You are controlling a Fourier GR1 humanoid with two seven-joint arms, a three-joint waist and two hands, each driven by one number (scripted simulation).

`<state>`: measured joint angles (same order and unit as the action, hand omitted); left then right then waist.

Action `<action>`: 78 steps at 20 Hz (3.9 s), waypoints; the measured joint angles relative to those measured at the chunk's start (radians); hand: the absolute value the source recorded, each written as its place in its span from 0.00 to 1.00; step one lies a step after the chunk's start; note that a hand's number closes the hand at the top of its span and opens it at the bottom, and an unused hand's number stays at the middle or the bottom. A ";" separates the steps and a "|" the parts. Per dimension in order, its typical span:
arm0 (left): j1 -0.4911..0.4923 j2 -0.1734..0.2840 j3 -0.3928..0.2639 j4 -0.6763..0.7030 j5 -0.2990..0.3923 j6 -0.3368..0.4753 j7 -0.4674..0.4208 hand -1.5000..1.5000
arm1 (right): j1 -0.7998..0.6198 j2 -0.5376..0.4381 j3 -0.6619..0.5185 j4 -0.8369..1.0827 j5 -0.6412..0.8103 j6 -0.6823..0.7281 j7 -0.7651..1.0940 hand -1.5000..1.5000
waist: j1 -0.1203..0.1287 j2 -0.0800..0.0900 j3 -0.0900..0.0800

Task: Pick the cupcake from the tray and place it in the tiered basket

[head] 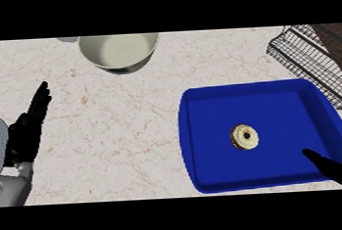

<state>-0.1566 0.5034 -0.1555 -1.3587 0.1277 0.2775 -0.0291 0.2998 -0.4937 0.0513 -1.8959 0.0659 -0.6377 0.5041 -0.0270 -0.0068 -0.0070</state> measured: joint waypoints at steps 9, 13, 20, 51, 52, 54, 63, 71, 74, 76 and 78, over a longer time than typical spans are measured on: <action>-0.025 -0.014 -0.026 -0.022 -0.030 -0.003 0.031 0.50 | -0.110 -0.262 0.086 -0.223 0.067 0.241 0.529 0.00 | 0.044 0.010 0.001; -0.038 -0.030 -0.036 -0.030 -0.049 0.007 0.048 0.50 | -0.234 -0.286 0.110 -0.218 0.069 0.301 0.646 0.00 | 0.053 0.011 0.002; -0.045 -0.038 -0.035 -0.042 -0.062 0.006 0.067 0.50 | -0.379 -0.237 0.178 -0.107 0.032 0.352 0.726 0.00 | 0.062 0.012 0.003; -0.002 -0.056 0.014 -0.072 -0.091 -0.018 0.079 0.50 | -0.542 -0.036 0.393 0.176 0.228 0.448 0.743 0.00 | 0.028 0.003 0.003; -0.001 -0.057 0.017 -0.065 -0.091 -0.020 0.075 0.50 | -0.545 -0.021 0.393 0.185 0.238 0.449 0.743 0.00 | 0.027 0.003 0.003; -0.007 -0.054 0.022 -0.064 -0.092 -0.023 0.080 0.50 | -0.550 0.000 0.385 0.200 0.246 0.456 0.743 0.00 | 0.026 0.004 0.003; 0.020 -0.058 0.039 -0.087 -0.095 -0.033 0.074 0.50 | -0.537 0.096 0.366 0.265 0.311 0.477 0.742 0.00 | 0.028 0.004 0.004; -0.009 -0.074 0.049 -0.061 -0.109 -0.043 0.081 0.50 | -0.539 0.172 0.328 0.312 0.342 0.504 0.724 0.00 | 0.025 0.006 0.006; -0.015 -0.080 0.053 -0.060 -0.116 -0.047 0.086 0.50 | -0.533 0.191 0.310 0.329 0.343 0.515 0.713 0.00 | 0.025 0.006 0.006; -0.012 -0.092 0.046 -0.068 -0.128 -0.040 0.089 0.50 | -0.533 0.216 0.303 0.346 0.348 0.519 0.708 0.00 | 0.027 0.006 0.006; 0.004 -0.096 0.049 -0.073 -0.130 -0.045 0.076 0.50 | -0.535 0.242 0.297 0.378 0.352 0.522 0.697 1.00 | 0.030 0.005 0.005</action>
<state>-0.1529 0.4074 -0.1065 -1.4318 -0.0018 0.2330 0.0466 -0.2356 -0.2512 0.3478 -1.5183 0.4176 -0.1155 1.2012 0.0026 -0.0014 -0.0022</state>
